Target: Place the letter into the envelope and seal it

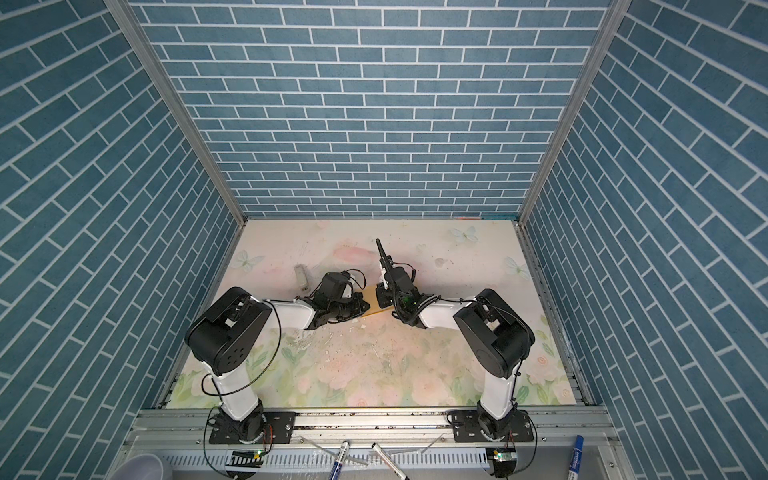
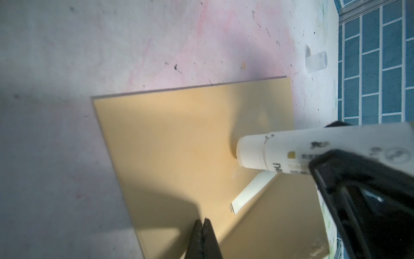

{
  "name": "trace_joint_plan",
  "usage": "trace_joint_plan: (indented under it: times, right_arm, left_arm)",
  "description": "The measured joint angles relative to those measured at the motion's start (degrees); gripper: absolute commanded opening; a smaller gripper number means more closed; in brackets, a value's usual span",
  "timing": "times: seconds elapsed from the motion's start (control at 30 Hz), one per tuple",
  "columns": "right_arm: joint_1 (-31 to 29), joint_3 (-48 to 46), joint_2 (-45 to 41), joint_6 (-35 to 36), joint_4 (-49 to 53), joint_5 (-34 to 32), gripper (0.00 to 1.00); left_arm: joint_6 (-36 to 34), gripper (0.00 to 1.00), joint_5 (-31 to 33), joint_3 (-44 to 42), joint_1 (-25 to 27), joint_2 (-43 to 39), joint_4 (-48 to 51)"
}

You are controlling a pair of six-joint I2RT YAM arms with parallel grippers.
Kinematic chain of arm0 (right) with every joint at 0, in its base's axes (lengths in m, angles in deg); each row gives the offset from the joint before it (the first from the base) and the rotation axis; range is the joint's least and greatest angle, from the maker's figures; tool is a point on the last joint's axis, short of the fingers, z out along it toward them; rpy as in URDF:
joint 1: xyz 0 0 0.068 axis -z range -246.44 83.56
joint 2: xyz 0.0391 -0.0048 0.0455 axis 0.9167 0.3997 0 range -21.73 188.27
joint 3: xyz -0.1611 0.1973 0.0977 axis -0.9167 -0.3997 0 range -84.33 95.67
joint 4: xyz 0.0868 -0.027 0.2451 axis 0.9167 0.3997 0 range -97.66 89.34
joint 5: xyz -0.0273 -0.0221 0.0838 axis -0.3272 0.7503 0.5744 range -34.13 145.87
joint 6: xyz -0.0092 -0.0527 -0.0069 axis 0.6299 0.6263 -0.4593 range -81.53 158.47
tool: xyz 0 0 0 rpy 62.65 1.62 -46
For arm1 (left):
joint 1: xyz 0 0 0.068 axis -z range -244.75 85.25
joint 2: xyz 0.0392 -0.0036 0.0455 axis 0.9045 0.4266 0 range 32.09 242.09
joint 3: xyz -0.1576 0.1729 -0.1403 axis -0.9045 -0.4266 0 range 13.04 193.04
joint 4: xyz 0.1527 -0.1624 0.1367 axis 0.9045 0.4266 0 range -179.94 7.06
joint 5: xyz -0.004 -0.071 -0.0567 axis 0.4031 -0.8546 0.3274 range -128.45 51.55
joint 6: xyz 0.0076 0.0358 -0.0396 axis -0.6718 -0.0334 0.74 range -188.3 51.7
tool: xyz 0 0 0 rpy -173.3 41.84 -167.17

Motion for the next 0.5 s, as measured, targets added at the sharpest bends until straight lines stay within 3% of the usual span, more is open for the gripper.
trace_joint_plan:
  times: [0.5]
  right_arm:
    - [-0.9,2.4,1.5,1.7,3.6,-1.5,0.00]
  left_arm:
    - [0.6,0.00,0.6,0.0,0.3,0.0,0.1]
